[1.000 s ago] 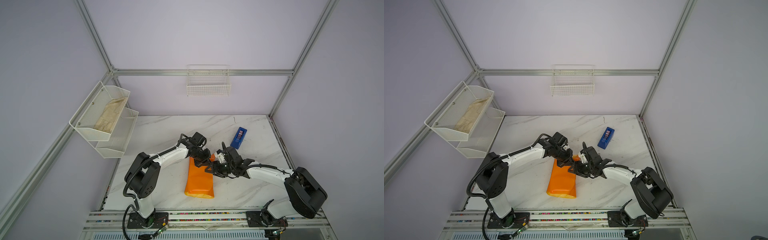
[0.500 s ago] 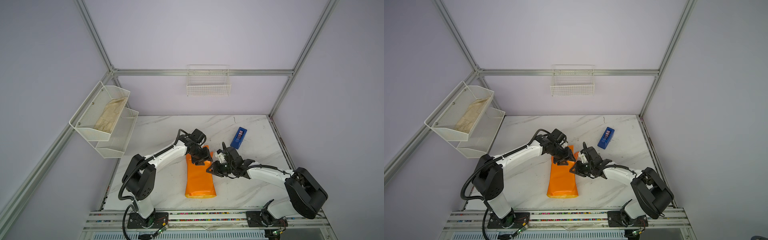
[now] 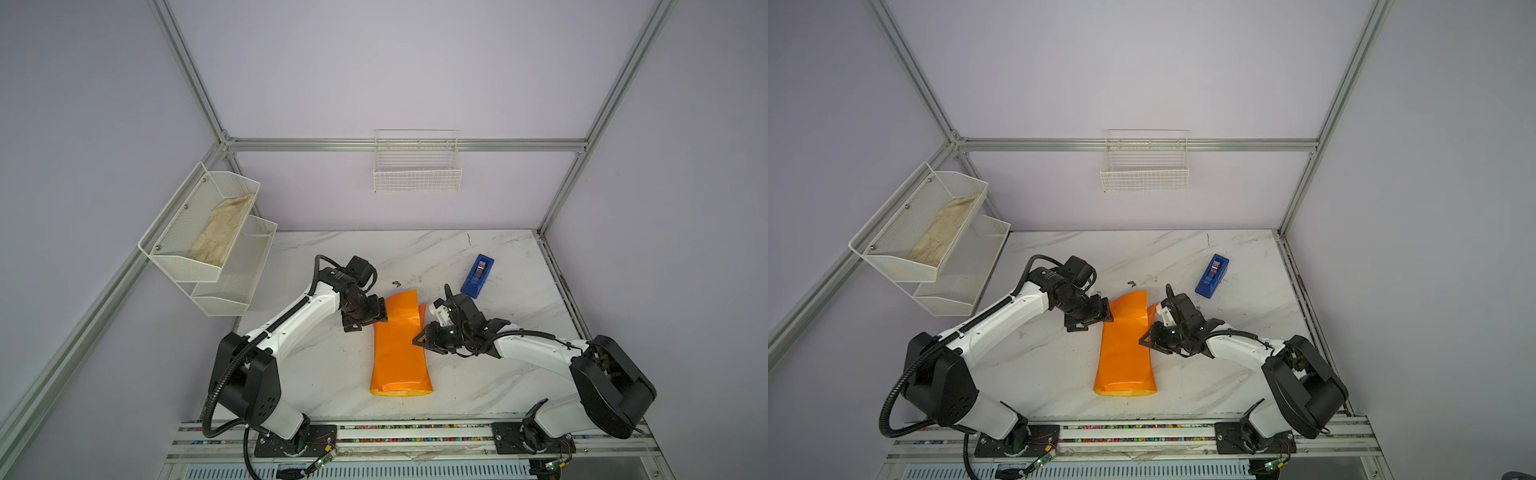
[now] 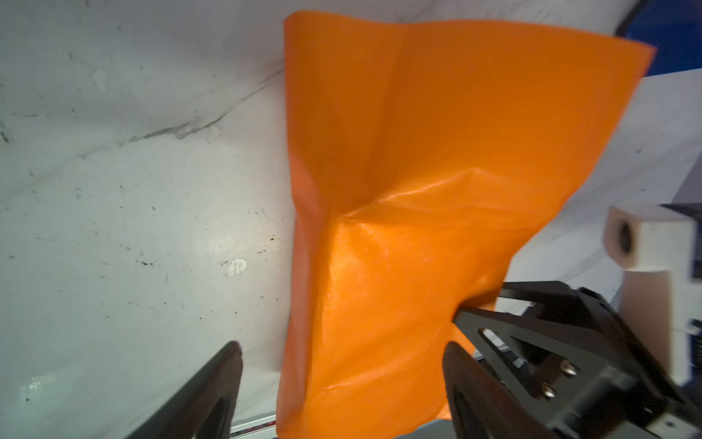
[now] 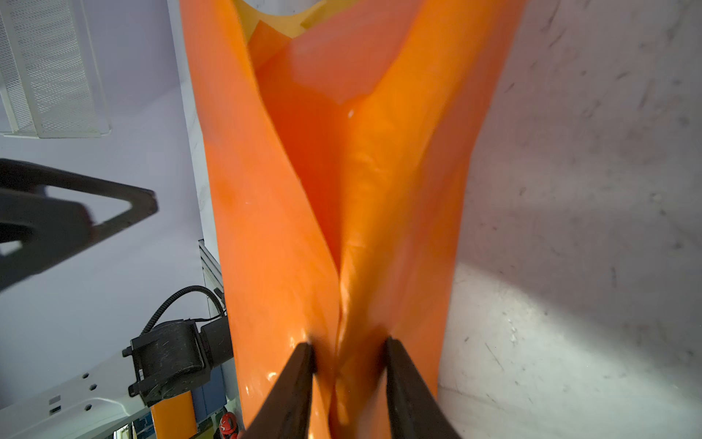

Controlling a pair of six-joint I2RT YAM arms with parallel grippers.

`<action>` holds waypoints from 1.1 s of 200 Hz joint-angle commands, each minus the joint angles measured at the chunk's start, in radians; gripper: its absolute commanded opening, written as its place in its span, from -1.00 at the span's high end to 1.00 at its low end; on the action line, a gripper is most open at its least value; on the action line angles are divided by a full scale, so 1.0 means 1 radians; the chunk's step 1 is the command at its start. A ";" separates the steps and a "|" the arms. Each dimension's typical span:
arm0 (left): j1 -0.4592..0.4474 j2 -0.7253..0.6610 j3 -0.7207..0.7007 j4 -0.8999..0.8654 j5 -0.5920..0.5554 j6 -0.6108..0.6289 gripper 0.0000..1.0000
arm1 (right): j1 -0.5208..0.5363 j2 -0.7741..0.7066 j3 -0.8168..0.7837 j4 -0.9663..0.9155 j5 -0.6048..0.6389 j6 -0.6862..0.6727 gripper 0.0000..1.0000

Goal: Wrap a gift box in wrapping paper
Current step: Second fold the wrapping paper around the gift box.

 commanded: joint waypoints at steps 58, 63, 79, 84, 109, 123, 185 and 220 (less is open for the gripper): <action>0.003 0.088 -0.172 0.168 0.206 0.087 -0.60 | 0.006 -0.006 0.047 -0.084 0.040 0.003 0.22; 0.003 0.093 -0.177 0.169 0.210 0.089 -0.60 | 0.006 -0.009 0.053 -0.088 0.043 0.002 0.20; 0.003 0.100 -0.185 0.173 0.218 0.096 -0.59 | 0.006 -0.019 0.078 -0.124 0.061 -0.011 0.03; 0.003 0.100 -0.187 0.173 0.217 0.099 -0.58 | 0.006 -0.025 0.086 -0.137 0.067 -0.013 -0.05; 0.003 0.107 -0.192 0.173 0.219 0.104 -0.57 | 0.000 -0.058 0.104 -0.164 0.113 0.000 -0.15; 0.003 0.115 -0.193 0.173 0.222 0.109 -0.56 | -0.006 -0.060 0.099 -0.159 0.103 -0.001 -0.15; 0.003 0.084 -0.187 0.190 0.274 0.120 -0.56 | -0.006 -0.013 0.078 -0.126 0.064 -0.020 -0.03; 0.003 0.110 -0.201 0.173 0.243 0.118 -0.54 | -0.003 -0.063 0.175 -0.332 0.245 -0.121 -0.02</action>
